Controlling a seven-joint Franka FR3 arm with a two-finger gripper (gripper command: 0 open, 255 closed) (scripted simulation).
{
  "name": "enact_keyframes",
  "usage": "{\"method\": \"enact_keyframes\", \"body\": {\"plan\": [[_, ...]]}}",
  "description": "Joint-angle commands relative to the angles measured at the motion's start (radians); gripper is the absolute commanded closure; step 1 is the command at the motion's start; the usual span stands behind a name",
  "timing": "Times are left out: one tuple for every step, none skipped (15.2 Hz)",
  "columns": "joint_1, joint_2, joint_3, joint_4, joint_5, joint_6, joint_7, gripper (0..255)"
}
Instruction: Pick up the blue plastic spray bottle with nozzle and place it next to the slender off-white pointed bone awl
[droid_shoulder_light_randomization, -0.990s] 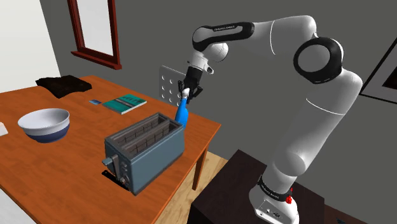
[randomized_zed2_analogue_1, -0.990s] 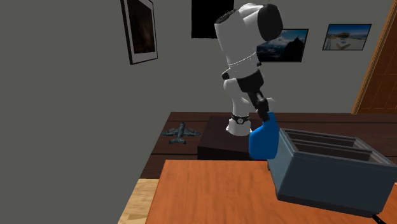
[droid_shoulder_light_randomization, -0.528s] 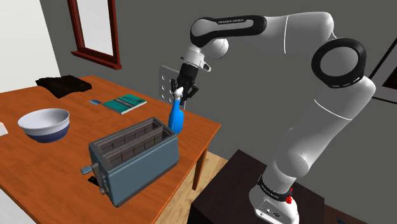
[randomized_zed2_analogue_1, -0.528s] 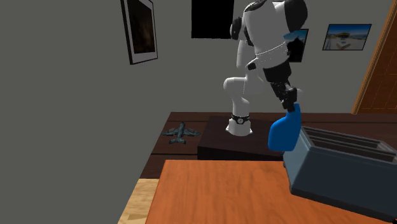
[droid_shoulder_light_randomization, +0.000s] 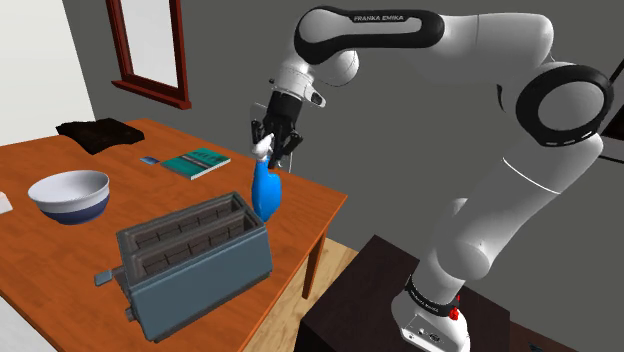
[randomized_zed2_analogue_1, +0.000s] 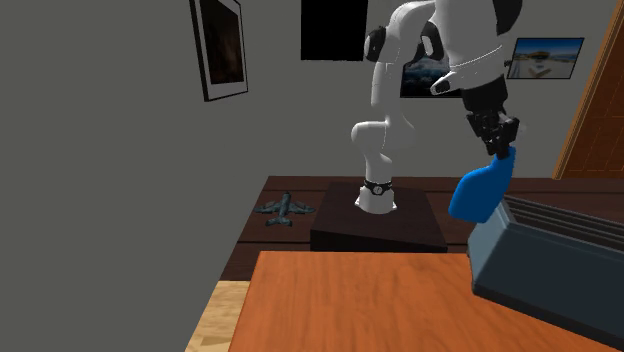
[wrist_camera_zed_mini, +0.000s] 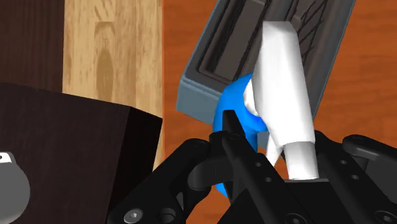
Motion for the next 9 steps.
{"method": "enact_keyframes", "body": {"plan": [[0.021, -0.008, 0.031, 0.013, 0.009, 0.004, 0.053, 255], [0.03, -0.011, 0.045, 0.02, 0.012, 0.007, 0.077, 255], [0.039, -0.013, 0.059, 0.027, 0.015, 0.009, 0.102, 255], [0.048, -0.014, 0.074, 0.036, 0.017, 0.012, 0.126, 255], [0.057, -0.014, 0.088, 0.045, 0.02, 0.014, 0.151, 255], [0.066, -0.012, 0.103, 0.056, 0.021, 0.017, 0.176, 255], [0.074, -0.01, 0.118, 0.068, 0.022, 0.019, 0.201, 255], [0.083, -0.007, 0.133, 0.081, 0.023, 0.022, 0.226, 255], [0.091, -0.002, 0.148, 0.095, 0.023, 0.025, 0.252, 255]]}}
